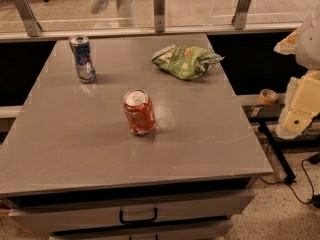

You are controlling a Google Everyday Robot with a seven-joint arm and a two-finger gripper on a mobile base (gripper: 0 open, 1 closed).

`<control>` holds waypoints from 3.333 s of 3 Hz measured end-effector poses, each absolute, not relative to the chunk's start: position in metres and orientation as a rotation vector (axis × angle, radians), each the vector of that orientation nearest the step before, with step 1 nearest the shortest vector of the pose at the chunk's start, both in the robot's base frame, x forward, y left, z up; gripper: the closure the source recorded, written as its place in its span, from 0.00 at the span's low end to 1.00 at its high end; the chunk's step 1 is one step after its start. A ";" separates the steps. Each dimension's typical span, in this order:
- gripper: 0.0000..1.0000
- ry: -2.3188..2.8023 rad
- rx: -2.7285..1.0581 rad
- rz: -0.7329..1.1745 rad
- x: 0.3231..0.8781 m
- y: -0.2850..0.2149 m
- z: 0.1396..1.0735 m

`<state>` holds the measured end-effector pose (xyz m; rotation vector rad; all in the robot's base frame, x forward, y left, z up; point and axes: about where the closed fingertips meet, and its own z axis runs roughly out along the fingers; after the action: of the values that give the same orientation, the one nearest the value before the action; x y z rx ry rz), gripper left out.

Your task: Move green jalapeno chip bag near coke can

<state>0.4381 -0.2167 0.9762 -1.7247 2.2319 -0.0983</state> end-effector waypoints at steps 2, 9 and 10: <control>0.00 2.211 -1.692 -0.072 0.446 -0.216 0.978; 0.17 2.023 -1.412 0.252 0.682 -0.124 0.889; 0.41 2.037 -1.433 0.258 0.694 -0.116 0.871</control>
Offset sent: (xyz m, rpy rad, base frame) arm 0.0192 0.0002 -0.0007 0.0912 -0.0196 -0.0109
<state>0.6940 -0.1157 0.8713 -1.4335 2.0370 0.2581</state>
